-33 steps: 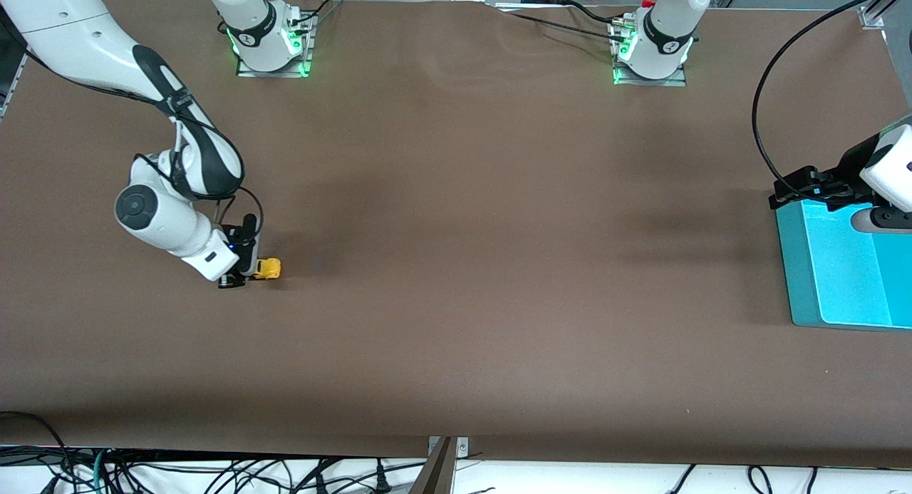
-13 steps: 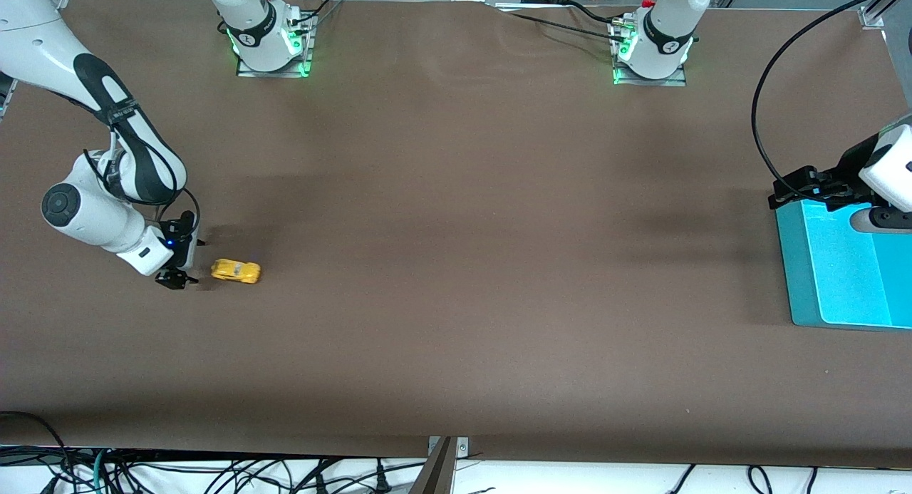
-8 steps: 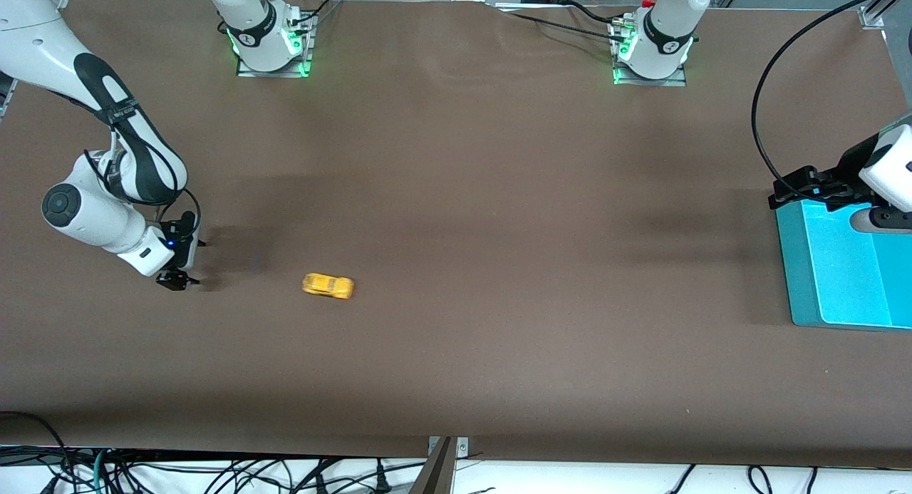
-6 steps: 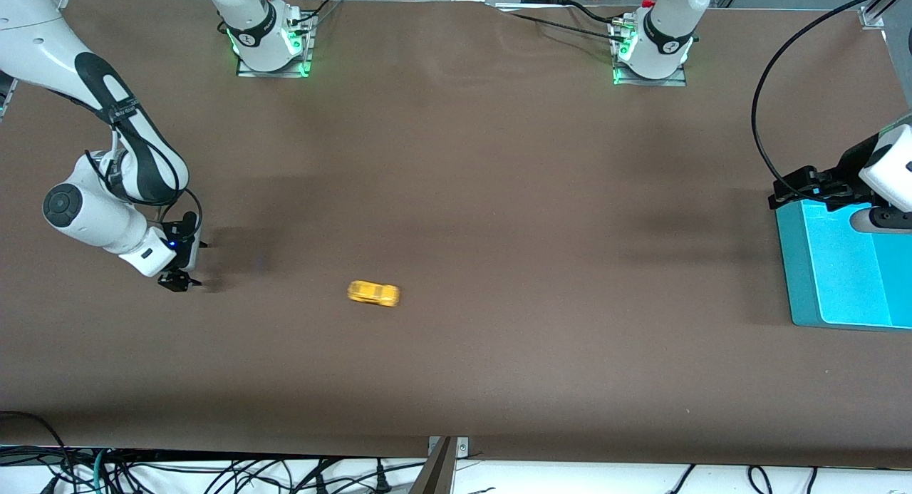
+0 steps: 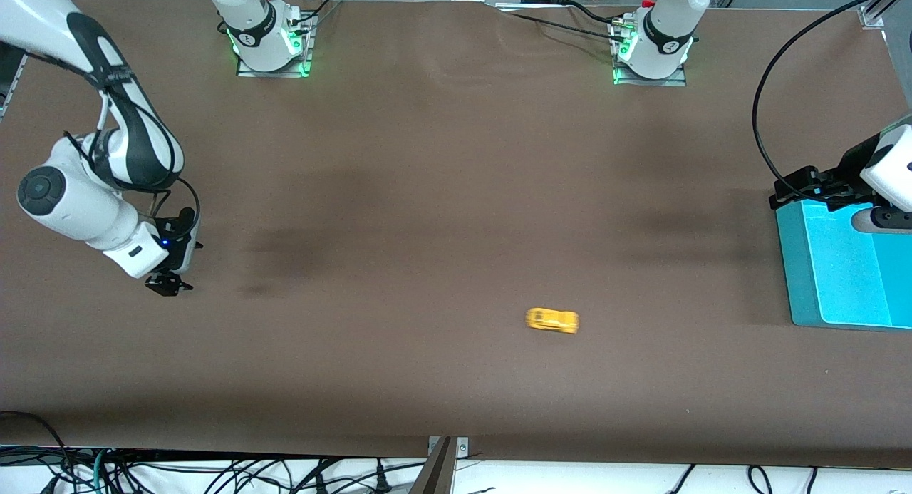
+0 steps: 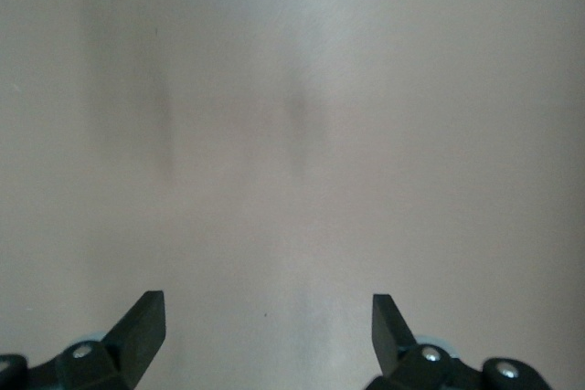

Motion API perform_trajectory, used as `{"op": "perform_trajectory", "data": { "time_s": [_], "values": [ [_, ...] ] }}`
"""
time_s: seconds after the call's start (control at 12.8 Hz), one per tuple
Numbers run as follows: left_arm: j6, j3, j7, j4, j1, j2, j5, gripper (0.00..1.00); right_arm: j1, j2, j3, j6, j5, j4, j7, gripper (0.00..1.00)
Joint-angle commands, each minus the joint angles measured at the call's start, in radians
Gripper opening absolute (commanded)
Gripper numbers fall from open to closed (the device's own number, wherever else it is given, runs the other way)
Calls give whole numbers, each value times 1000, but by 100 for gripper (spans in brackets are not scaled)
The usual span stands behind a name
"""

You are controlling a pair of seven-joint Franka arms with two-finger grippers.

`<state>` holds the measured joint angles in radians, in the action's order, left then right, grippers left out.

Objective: Wind and store yellow beetle car
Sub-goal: 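Release the car so it rolls toward the cyan bin, then move the left gripper to the car while the right gripper retracts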

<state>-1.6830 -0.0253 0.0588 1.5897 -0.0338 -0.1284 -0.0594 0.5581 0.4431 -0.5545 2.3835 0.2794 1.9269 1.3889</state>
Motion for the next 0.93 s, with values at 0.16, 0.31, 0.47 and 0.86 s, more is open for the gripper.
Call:
{"op": "perform_trajectory", "data": {
  "time_s": [0.16, 0.31, 0.47, 0.86],
  "values": [
    [25, -1, 24, -27, 8, -30, -16, 100, -46, -174, -8, -88, 4, 17, -255, 100],
    [54, -1, 231, -27, 2, -56, -11, 100, -67, -225, -8, -141, 3, 17, -356, 100],
    [55, -5, 540, -27, -8, -97, -4, 100, -115, -277, 4, -159, -98, 15, -410, 100],
    [19, -11, 1053, -27, -67, -229, 4, 100, -153, -299, 41, -240, -141, -45, -582, 100]
  ]
}}
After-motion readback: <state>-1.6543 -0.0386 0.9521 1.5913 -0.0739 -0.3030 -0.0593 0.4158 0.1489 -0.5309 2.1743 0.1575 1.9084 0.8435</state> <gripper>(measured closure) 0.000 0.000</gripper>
